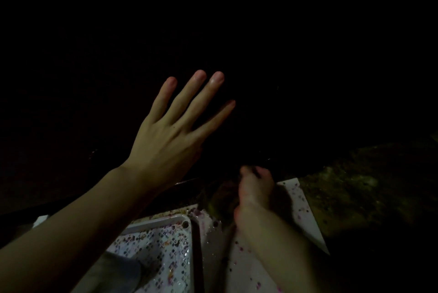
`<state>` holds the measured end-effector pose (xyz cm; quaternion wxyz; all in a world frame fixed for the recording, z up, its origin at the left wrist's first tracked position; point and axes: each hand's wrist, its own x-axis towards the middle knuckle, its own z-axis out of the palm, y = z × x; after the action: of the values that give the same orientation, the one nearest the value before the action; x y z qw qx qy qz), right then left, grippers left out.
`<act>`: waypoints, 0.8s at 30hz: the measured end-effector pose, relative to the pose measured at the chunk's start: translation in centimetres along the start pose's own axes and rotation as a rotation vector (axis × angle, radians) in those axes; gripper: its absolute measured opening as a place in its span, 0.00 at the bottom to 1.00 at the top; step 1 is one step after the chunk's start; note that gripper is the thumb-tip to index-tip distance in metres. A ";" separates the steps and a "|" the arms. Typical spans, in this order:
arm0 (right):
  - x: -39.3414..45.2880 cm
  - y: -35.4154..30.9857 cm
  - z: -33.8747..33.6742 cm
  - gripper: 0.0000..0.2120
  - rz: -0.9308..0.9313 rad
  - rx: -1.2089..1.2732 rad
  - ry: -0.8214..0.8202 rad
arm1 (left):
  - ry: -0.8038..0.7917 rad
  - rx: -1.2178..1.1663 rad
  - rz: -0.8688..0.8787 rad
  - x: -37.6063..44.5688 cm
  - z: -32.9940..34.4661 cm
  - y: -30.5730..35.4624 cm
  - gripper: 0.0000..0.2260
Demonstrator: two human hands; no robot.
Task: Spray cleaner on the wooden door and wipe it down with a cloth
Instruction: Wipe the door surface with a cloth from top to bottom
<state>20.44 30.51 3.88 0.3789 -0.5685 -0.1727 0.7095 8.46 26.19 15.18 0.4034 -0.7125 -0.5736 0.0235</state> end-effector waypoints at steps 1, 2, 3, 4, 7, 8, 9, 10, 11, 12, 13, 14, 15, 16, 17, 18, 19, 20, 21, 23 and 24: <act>-0.1 -0.9 -0.4 0.16 -0.074 0.003 0.032 | 0.005 -0.005 -0.002 -0.2 -0.1 -0.3 0.40; -0.2 -2.0 -0.8 0.15 -0.136 0.009 0.055 | 0.007 -0.007 -0.004 -0.5 -0.2 -0.5 0.40; -0.3 -3.1 -1.1 0.14 -0.195 0.018 0.073 | 0.006 -0.008 -0.004 -0.7 -0.2 -0.7 0.41; -0.4 -4.1 -1.2 0.14 -0.241 0.016 0.090 | 0.005 -0.007 -0.004 -1.0 -0.2 -0.9 0.41; -0.1 -4.9 -0.4 0.14 -0.279 0.035 0.159 | 0.014 -0.008 -0.009 -1.4 -0.4 -1.3 0.41; 0.1 -4.8 -0.1 0.14 -0.265 0.036 0.187 | 0.019 -0.011 -0.010 -1.5 -0.4 -1.4 0.41; 0.2 -4.5 0.1 0.14 -0.244 0.029 0.205 | 0.022 -0.014 -0.011 -1.6 -0.4 -1.5 0.41; 0.2 -3.9 0.3 0.13 -0.222 0.024 0.204 | 0.023 -0.016 -0.014 -1.7 -0.4 -1.7 0.42; 0.2 -3.3 0.5 0.11 -0.202 0.007 0.186 | 0.027 -0.015 -0.021 -1.8 -0.4 -1.9 0.42; 0.1 -2.6 0.9 0.08 -0.189 -0.026 0.150 | 0.033 -0.013 -0.032 -2.0 -0.4 -2.2 0.43; -0.3 -2.0 1.3 0.04 -0.189 -0.065 0.109 | 0.042 -0.013 -0.043 -2.2 -0.5 -2.4 0.43; -0.9 -1.5 1.8 0.05 -0.192 -0.098 0.069 | 0.051 -0.011 -0.054 -2.4 -0.5 -2.7 0.43; -1.5 -1.0 2.2 0.05 -0.190 -0.123 0.032 | 0.062 -0.005 -0.069 -2.8 -0.5 -3.1 0.43; -2.2 -0.7 2.4 0.06 -0.192 -0.142 -0.003 | 0.069 0.001 -0.089 -3.2 -0.6 -3.6 0.43; -2.7 -0.7 2.3 0.06 -0.206 -0.149 -0.023 | 0.073 0.005 -0.115 -3.7 -0.8 -4.1 0.44; -3.5 -1.1 2.0 0.06 -0.227 -0.132 -0.027 | 0.076 0.008 -0.145 -4.2 -1.0 -4.7 0.45; -3.7 -1.7 1.5 0.07 -0.268 -0.113 -0.027 | 0.077 0.010 -0.176 -4.9 -1.3 -5.4 0.45; -4.0 -2.7 1.1 0.08 -0.328 -0.097 -0.003 | 0.078 0.014 -0.207 -5.6 -1.6 -6.2 0.46; -3.9 -3.5 0.8 0.09 -0.395 -0.072 0.031 | 0.077 0.018 -0.235 -6.4 -1.9 -7.0 0.46; -3.2 -4.3 1.4 0.10 -0.479 -0.027 0.109 | 0.070 0.027 -0.283 -7.9 -2.4 -8.8 0.47; -3.1 -4.1 1.9 0.11 -0.481 -0.020 0.136 | 0.067 0.034 -0.305 -8.7 -2.7 -9.5 0.47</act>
<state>20.22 31.29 9.29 0.5420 -0.5614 -0.2843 0.5570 -0.80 17.59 18.97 0.4331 -0.6107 -0.6609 -0.0519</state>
